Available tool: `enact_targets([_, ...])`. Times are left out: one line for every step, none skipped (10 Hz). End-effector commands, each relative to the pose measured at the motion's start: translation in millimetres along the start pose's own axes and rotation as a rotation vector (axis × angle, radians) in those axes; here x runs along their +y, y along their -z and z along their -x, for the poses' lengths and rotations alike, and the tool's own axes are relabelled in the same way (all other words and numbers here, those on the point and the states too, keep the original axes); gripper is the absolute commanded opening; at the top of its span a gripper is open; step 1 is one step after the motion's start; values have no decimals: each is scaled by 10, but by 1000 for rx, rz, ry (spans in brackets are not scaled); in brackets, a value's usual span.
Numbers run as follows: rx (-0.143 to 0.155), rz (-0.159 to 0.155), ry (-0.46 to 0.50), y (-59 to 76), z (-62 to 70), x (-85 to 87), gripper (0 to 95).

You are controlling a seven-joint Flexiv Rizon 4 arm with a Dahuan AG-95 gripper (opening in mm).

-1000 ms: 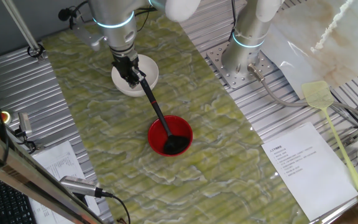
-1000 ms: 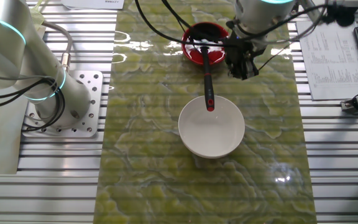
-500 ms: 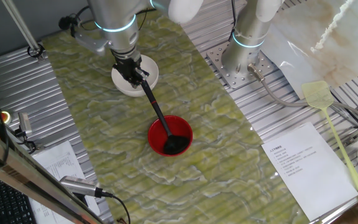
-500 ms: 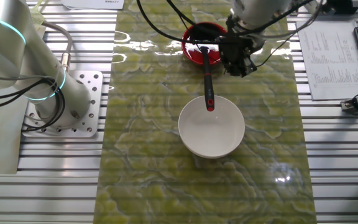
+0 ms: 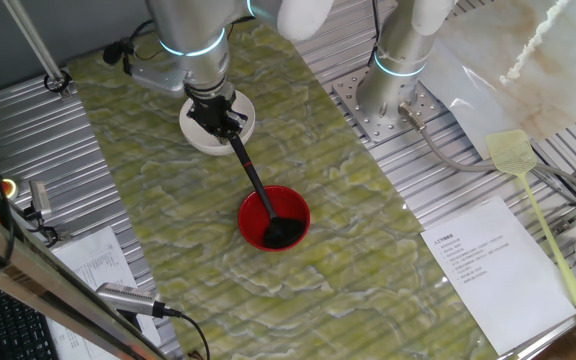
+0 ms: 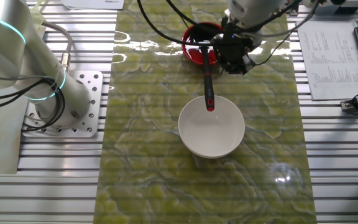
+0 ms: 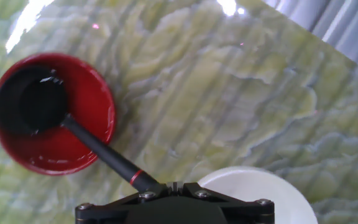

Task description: Scoop water with a large spoon from one bowl to another

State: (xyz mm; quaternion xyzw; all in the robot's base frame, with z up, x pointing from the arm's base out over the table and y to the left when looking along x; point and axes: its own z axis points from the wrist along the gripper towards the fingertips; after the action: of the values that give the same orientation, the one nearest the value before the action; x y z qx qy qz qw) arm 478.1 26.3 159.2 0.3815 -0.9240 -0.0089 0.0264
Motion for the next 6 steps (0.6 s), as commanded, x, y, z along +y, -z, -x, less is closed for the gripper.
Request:
enact_targets([-4, -15, 172, -69, 62, 111, 0])
enact_targets([0, -20, 207, -71, 83, 132, 0])
enact_targets([3, -24, 260, -71, 87, 138, 0])
enact_targets([4, -24, 299, -71, 87, 138, 0])
enact_targets([0, -21, 385, -71, 87, 138, 0])
enact_targets([5, -23, 415, -71, 87, 138, 0])
